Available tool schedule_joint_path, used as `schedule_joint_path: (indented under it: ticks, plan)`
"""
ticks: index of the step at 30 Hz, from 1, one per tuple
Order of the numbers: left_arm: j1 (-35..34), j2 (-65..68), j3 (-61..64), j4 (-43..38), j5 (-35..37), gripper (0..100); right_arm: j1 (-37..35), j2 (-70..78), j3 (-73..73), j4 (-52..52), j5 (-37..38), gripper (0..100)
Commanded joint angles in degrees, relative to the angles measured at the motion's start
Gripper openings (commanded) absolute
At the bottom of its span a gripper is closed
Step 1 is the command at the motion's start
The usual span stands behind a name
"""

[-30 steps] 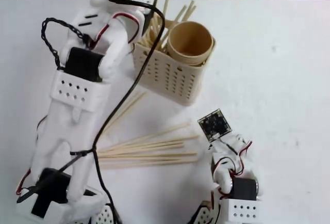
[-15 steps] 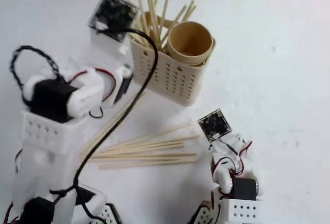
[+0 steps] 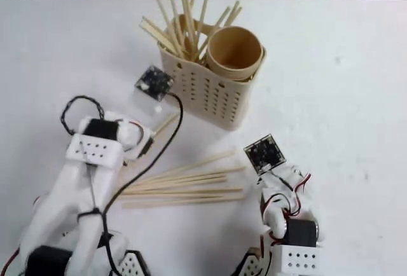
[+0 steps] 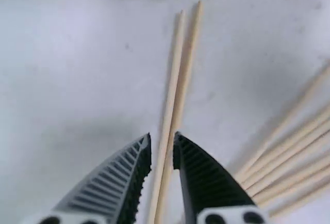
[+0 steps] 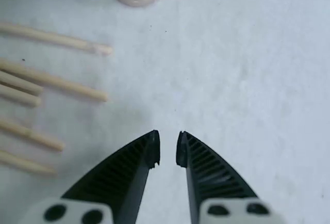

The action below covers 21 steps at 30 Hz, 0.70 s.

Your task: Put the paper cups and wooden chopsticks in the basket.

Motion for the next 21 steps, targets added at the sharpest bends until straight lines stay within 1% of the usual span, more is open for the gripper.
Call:
schedule_joint_path:
  ticks: [1,2,5,11,14,21]
  plan:
    - [-0.84,6.37,0.26,-5.36,-0.44,15,-0.31,-0.31,0.53,-0.48,0.35,7.0]
    - [-0.75,9.01,-0.18,-6.24,-0.53,16,-0.31,-0.31,0.53,-0.48,0.35,7.0]
    - [-1.01,15.69,-2.73,-7.91,-0.62,15,-0.31,-0.31,0.53,-0.48,0.35,7.0]
    - [-6.11,25.19,-9.05,-8.35,-0.70,13,-0.31,-0.31,0.53,-0.48,0.35,7.0]
    - [-6.46,28.26,-11.43,-7.30,-0.62,13,-0.31,-0.31,0.53,-0.48,0.35,7.0]
    - [-6.37,32.75,-16.53,-0.88,-0.62,13,-0.31,-0.31,0.53,-0.48,0.35,7.0]
